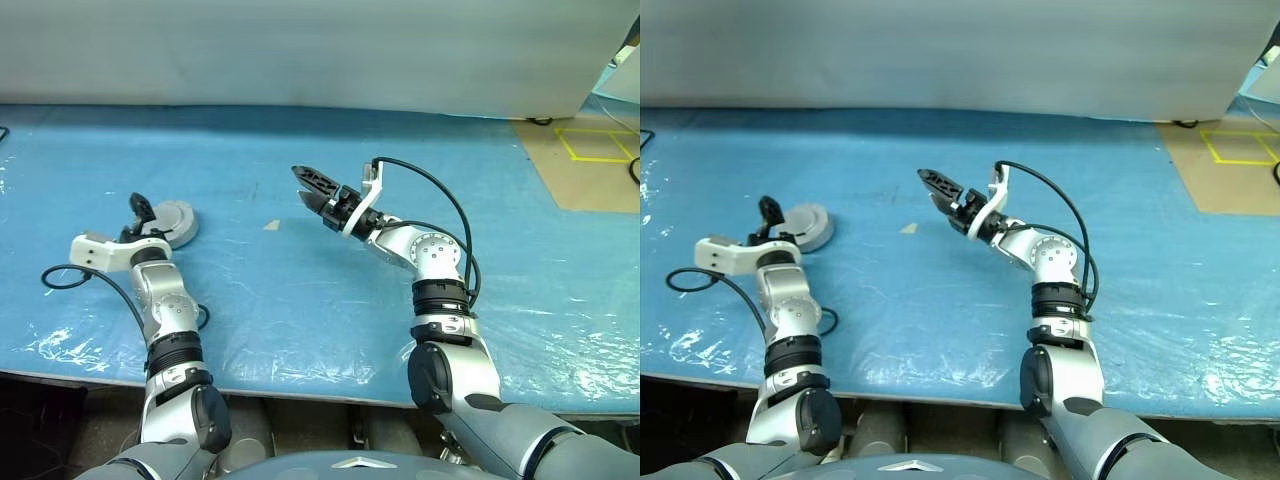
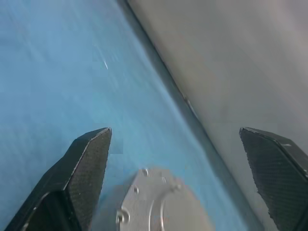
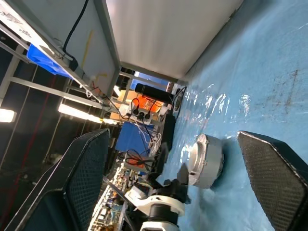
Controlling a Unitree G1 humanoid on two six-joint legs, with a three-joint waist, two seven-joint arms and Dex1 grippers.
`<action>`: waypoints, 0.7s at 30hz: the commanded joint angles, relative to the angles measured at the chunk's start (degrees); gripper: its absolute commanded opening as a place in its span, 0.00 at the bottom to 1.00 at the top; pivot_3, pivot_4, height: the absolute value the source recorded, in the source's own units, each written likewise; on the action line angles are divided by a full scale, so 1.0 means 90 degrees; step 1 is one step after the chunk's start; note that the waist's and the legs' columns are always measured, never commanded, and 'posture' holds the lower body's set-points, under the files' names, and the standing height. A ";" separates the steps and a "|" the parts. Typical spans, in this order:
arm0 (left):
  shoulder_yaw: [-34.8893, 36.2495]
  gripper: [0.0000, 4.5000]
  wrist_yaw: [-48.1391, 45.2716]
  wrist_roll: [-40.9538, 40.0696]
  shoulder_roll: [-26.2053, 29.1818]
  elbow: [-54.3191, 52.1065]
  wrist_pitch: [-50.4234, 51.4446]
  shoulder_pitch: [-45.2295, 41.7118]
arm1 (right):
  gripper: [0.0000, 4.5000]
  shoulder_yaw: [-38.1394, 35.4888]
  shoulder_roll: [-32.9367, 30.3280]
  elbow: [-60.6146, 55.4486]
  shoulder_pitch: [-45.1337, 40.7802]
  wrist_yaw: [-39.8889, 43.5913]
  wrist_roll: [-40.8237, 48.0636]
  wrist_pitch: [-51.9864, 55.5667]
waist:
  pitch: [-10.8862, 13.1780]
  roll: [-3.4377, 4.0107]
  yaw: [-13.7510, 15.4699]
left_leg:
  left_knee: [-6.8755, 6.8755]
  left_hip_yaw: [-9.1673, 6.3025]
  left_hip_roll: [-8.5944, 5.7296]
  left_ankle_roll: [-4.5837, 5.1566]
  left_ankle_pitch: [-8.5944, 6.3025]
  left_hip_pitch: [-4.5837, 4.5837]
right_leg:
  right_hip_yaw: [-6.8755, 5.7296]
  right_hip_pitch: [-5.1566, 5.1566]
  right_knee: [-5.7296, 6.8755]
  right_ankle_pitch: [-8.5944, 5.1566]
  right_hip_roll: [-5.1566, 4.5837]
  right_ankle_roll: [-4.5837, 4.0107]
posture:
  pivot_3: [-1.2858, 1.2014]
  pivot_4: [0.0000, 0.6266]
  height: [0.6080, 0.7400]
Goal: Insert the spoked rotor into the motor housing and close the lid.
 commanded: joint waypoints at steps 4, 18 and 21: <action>-0.0480 1.00 -0.0498 0.0457 0.0407 -0.0808 0.0092 0.0204 | 1.00 0.0521 -0.0184 -0.0297 -0.0112 0.0245 -0.0920 -0.1151 | 0.0000 0.0000 -0.0001 | 0.0005 0.0000 0.0000 0.0000 0.0000 0.0000 | -0.0002 0.0000 0.0005 0.0000 -0.0001 0.0000 | 0.52 0.24 1.00; -0.3197 1.00 -0.3839 0.1507 0.1899 -0.1983 0.1664 0.1222 | 1.00 0.2226 -0.1848 -0.1521 0.1067 0.1876 -0.3568 -0.4321 | 0.0000 0.0000 -0.0008 | 0.0006 0.0008 -0.0003 0.0000 0.0000 0.0006 | -0.0003 -0.0003 0.0008 -0.0002 -0.0002 -0.0002 | 0.52 0.24 1.00; -0.3324 1.00 -0.4203 0.1428 0.1922 -0.2327 0.1669 0.1393 | 1.00 0.2257 -0.2149 -0.1702 0.1362 0.2257 -0.3748 -0.4843 | 0.0000 0.0000 -0.0032 | 0.0006 0.0009 0.0000 0.0000 0.0000 0.0006 | 0.0002 -0.0007 0.0011 -0.0002 0.0000 -0.0003 | 0.52 0.24 1.00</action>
